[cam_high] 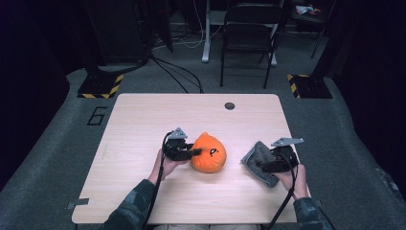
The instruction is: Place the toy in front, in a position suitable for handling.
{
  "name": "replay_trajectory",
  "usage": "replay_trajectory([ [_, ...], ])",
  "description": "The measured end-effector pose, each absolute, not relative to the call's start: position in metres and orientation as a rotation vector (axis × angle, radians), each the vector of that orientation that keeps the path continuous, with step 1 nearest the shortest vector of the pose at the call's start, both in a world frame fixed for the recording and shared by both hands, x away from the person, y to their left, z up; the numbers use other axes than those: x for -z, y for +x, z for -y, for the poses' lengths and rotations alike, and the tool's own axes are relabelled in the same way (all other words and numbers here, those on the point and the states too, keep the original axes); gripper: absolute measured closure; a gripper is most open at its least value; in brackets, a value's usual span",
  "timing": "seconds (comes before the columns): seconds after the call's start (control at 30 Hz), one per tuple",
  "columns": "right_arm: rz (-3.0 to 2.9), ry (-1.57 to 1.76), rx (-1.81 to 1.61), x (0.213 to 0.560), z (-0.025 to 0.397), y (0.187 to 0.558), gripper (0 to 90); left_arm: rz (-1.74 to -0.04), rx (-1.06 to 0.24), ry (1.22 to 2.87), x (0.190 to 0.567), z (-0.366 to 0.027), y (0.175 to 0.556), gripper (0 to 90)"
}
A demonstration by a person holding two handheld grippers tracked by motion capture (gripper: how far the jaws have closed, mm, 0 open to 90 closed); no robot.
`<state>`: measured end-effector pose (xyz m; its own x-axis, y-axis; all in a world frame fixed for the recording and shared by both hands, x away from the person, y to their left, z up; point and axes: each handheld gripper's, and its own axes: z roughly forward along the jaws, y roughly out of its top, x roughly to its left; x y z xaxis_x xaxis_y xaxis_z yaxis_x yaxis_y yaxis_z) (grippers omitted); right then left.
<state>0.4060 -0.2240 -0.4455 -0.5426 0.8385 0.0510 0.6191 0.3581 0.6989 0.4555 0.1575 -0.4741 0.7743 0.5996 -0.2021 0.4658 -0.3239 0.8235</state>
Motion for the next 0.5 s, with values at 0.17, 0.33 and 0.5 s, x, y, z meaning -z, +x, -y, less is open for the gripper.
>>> replay_trajectory([
  [0.17,-2.255,1.317,-0.971,0.444,0.231,0.406,15.7,-0.864,-0.252,1.878,0.464,-0.153,0.441,67.9],
  [0.33,-2.224,1.349,-0.946,0.445,0.233,0.404,15.4,-0.916,-0.288,1.814,0.46,-0.152,0.431,67.0],
  [0.5,-2.214,1.384,-0.914,0.448,0.23,0.405,15.4,-0.964,-0.289,1.834,0.467,-0.144,0.426,64.8],
])
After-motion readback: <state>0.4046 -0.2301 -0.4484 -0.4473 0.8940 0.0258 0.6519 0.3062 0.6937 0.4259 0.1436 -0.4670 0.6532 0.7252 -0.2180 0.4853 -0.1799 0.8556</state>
